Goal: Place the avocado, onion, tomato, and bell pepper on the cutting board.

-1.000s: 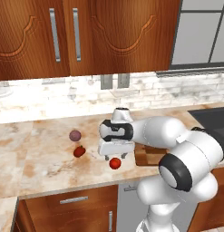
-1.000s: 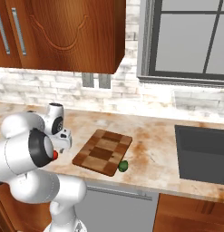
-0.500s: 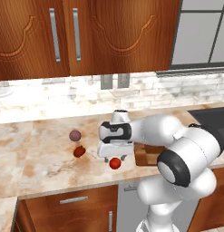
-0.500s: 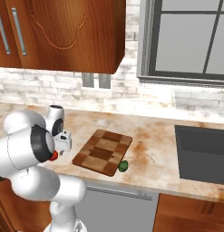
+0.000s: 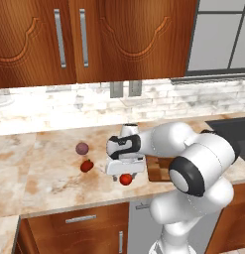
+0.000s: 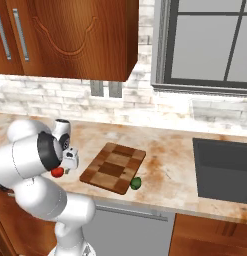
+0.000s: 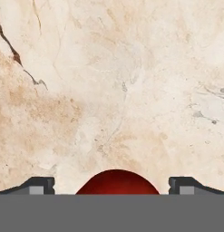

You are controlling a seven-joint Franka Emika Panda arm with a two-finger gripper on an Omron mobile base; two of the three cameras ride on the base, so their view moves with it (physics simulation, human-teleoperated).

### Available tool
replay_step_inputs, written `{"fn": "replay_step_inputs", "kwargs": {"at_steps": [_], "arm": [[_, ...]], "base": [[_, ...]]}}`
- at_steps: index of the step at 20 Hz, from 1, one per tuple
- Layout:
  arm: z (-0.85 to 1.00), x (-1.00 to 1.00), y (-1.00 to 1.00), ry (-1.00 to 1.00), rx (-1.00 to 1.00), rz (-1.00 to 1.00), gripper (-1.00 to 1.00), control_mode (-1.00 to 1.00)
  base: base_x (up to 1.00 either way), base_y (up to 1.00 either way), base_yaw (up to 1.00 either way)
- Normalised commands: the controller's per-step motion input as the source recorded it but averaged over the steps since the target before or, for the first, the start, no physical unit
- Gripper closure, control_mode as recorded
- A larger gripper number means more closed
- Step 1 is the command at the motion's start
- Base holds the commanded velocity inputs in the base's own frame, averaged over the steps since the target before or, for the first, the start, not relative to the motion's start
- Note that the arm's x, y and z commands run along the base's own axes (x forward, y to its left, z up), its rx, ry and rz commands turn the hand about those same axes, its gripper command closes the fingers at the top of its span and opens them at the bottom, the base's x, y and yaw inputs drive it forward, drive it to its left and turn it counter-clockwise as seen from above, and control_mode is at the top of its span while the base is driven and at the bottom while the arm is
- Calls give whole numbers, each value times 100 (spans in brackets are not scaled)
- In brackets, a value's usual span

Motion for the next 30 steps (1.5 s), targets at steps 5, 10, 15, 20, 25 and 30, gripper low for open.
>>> {"fn": "replay_step_inputs", "kwargs": {"at_steps": [5, 10, 15, 20, 25, 30], "arm": [[-14, 0, 5, 0, 0, 0, 100, -100], [-1, -2, 0, 0, 0, 0, 100, -100], [4, -4, 0, -3, 0, 0, 100, -100], [34, -17, -10, -18, -4, 0, 100, -100], [59, -21, -29, -15, -4, 0, 100, -100], [61, -16, -51, -9, -3, 0, 100, -100]], "base": [[0, 0, 0], [0, 0, 0], [0, 0, 0], [0, 0, 0], [0, 0, 0], [0, 0, 0]]}}
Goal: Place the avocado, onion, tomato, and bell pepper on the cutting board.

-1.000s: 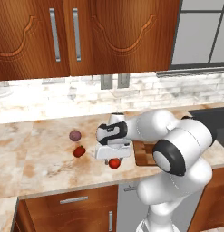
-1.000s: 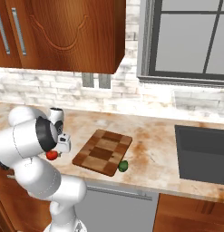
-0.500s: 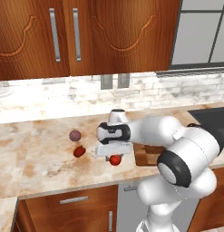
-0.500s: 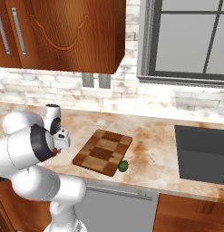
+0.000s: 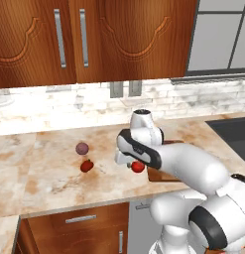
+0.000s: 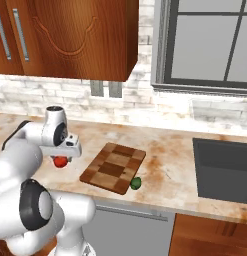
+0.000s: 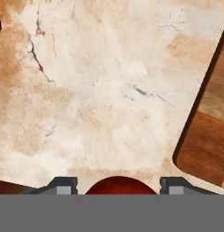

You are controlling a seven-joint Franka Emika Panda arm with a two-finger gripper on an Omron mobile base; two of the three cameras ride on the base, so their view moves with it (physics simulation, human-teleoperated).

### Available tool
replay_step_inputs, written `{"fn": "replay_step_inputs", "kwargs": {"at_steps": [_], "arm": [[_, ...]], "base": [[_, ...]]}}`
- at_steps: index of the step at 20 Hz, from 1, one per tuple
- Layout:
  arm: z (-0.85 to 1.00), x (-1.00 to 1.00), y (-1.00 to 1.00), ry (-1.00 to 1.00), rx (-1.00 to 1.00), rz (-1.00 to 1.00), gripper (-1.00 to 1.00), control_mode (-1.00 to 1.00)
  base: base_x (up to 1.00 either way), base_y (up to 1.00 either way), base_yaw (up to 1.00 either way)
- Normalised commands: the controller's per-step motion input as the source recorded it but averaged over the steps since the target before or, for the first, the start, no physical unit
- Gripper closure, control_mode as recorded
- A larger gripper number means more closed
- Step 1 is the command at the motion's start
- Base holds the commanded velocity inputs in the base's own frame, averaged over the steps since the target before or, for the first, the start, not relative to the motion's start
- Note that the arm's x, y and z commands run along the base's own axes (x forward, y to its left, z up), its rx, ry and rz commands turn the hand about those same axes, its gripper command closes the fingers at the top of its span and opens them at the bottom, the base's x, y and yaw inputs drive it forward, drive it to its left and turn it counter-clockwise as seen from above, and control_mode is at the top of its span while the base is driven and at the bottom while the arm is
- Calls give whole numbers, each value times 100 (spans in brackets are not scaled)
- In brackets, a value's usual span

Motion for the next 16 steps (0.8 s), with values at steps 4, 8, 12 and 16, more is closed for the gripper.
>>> {"fn": "replay_step_inputs", "kwargs": {"at_steps": [4, 8, 12, 16], "arm": [[39, -4, -63, -8, -2, 0, 100, -100], [25, 0, -63, -1, 0, -3, 100, -100], [21, 2, -65, 0, 0, -6, 100, -100], [9, 30, -48, 2, 0, -2, 100, -100]], "base": [[0, 0, 0], [0, 0, 0], [0, 0, 0], [0, 0, 0]]}}
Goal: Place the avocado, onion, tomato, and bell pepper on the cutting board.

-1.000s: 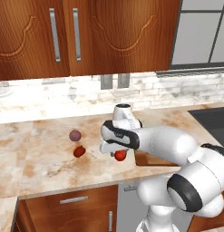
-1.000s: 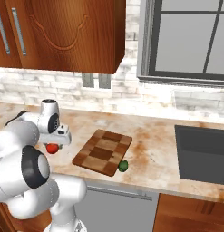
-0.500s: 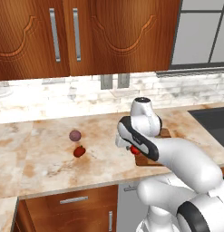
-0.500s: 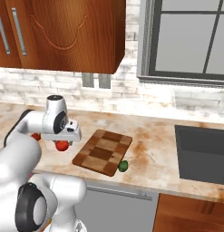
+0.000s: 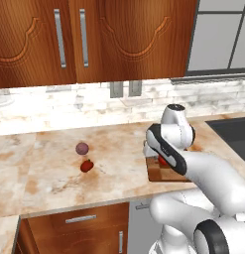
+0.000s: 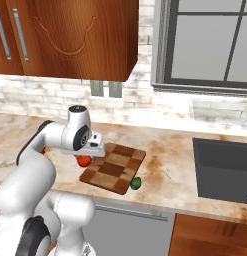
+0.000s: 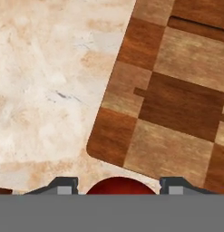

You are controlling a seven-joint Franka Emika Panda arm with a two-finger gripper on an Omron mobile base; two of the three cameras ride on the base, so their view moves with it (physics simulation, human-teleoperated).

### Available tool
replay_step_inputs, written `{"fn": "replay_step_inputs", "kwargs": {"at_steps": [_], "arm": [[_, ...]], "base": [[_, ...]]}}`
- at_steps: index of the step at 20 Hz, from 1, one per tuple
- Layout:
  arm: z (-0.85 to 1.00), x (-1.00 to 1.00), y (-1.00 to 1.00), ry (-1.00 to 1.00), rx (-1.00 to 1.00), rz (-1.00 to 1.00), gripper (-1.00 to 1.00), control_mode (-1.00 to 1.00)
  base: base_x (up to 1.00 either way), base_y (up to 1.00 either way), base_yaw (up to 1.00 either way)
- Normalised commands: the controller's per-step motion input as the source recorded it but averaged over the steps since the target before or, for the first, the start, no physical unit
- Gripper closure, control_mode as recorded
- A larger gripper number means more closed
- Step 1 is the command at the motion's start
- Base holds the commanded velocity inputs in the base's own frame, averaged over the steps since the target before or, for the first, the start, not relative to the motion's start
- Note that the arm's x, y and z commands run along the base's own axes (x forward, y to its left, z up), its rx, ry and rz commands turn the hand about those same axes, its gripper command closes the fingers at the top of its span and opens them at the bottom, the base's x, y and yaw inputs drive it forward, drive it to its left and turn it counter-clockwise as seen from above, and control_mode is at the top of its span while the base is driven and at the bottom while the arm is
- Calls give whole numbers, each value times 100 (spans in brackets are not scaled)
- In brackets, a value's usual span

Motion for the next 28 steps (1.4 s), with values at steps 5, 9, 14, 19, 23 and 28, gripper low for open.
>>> {"fn": "replay_step_inputs", "kwargs": {"at_steps": [5, 9, 14, 19, 23, 28], "arm": [[2, 44, -33, 1, 0, 0, 100, -100], [0, 52, -29, 1, 0, 0, 100, -100], [0, 41, -6, 3, 0, 0, 100, -100], [-14, 25, 0, 0, 0, 0, 100, -100], [-27, 27, 0, 0, 0, 1, 100, -100], [-45, 25, 0, 0, 0, 0, 100, -100]], "base": [[0, 0, 0], [0, 0, 0], [0, 0, 0], [0, 0, 0], [0, 0, 0], [0, 0, 0]]}}
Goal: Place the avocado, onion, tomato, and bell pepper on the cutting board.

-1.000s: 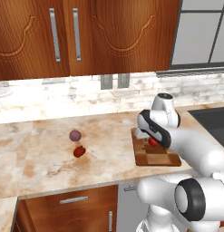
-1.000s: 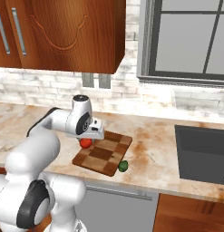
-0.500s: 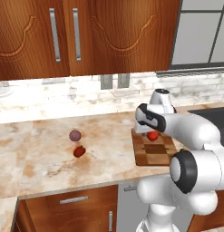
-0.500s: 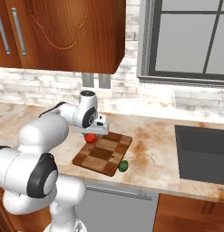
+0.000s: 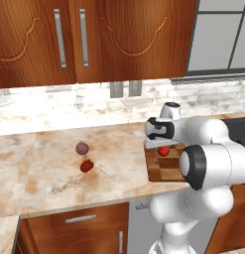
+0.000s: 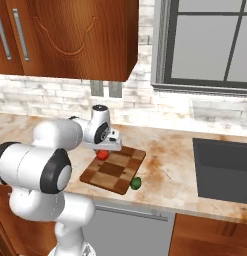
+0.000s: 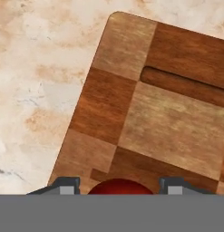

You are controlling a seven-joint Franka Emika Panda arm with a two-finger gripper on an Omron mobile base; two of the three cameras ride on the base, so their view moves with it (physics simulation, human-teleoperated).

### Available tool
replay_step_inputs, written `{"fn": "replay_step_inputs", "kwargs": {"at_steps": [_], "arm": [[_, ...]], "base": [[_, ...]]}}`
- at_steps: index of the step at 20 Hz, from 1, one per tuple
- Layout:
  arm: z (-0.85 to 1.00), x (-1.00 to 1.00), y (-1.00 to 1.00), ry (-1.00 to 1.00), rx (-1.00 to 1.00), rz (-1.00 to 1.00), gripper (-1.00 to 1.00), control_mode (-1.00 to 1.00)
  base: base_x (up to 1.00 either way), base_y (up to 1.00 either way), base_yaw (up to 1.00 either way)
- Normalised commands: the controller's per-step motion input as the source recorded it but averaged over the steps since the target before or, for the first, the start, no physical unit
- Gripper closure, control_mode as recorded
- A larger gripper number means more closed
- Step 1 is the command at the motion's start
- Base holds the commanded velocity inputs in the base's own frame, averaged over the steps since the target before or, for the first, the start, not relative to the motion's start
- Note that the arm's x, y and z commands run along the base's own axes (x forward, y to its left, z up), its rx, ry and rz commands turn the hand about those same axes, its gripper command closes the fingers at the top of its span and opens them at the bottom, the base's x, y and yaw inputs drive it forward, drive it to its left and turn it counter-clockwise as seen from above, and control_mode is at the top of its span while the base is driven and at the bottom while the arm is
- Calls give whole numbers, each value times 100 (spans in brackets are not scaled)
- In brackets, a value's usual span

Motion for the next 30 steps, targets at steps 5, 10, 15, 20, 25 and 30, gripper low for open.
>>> {"fn": "replay_step_inputs", "kwargs": {"at_steps": [5, 10, 15, 20, 25, 30], "arm": [[-28, 19, 0, 0, 0, 1, 100, -100], [-11, 16, 0, 0, 0, 0, 100, -100], [-21, 3, 0, 0, 0, 0, 100, -100], [-25, 0, 2, 0, 0, 0, -100, -100], [-10, 0, 1, 0, 0, 0, -100, -100], [-1, 0, 0, 0, 0, 0, -100, -100]], "base": [[0, 0, 0], [0, 0, 0], [0, 0, 0], [0, 0, 0], [0, 0, 0], [0, 0, 0]]}}
